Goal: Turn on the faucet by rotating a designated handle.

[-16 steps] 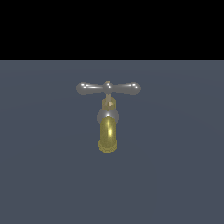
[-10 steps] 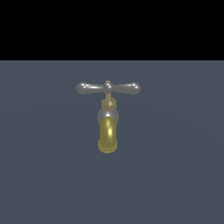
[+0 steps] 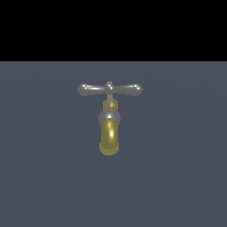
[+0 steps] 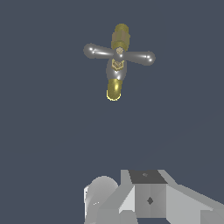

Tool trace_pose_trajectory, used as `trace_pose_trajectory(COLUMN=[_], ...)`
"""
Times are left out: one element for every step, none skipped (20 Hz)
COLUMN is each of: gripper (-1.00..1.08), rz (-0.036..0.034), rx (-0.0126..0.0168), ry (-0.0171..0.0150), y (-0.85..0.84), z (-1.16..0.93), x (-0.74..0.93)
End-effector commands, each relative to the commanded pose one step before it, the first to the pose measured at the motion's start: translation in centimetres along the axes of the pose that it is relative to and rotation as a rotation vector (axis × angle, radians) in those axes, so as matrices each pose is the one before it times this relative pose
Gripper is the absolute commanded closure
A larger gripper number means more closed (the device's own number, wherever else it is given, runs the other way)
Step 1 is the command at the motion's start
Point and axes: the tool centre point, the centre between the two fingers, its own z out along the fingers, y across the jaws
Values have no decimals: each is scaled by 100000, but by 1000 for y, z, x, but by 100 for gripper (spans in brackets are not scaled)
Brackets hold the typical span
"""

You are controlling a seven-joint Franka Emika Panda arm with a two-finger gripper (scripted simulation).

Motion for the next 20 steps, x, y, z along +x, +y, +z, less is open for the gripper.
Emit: trace_pose_trajectory(gripper=[108, 108, 108, 108, 108, 108, 108, 108, 108, 108, 108, 108, 108, 108, 108, 108, 108, 108, 108, 108], rz=[-4270, -1970, -2092, -2214, -2332, -2366, -2369, -2372, -2374, -2375, -2378, -2380, -2381, -2383, -2385, -2385, -2387, -2387, -2387, -2387], rx=[113, 52, 54, 57, 60, 60, 60, 59, 59, 58, 57, 57, 56, 56, 55, 54, 54, 53, 52, 52], ry=[-81, -28, -30, -32, -33, -34, -34, -34, -34, -35, -35, -35, -35, -36, -36, -36, -37, -37, -38, -38], y=[546, 255, 271, 288, 303, 309, 309, 310, 311, 313, 313, 314, 316, 316, 317, 319, 319, 320, 321, 322], z=[865, 396, 420, 445, 468, 475, 476, 477, 477, 478, 478, 479, 479, 480, 480, 480, 481, 481, 481, 481], x=[177, 83, 89, 94, 100, 101, 102, 102, 103, 103, 104, 104, 104, 105, 105, 106, 106, 107, 107, 107])
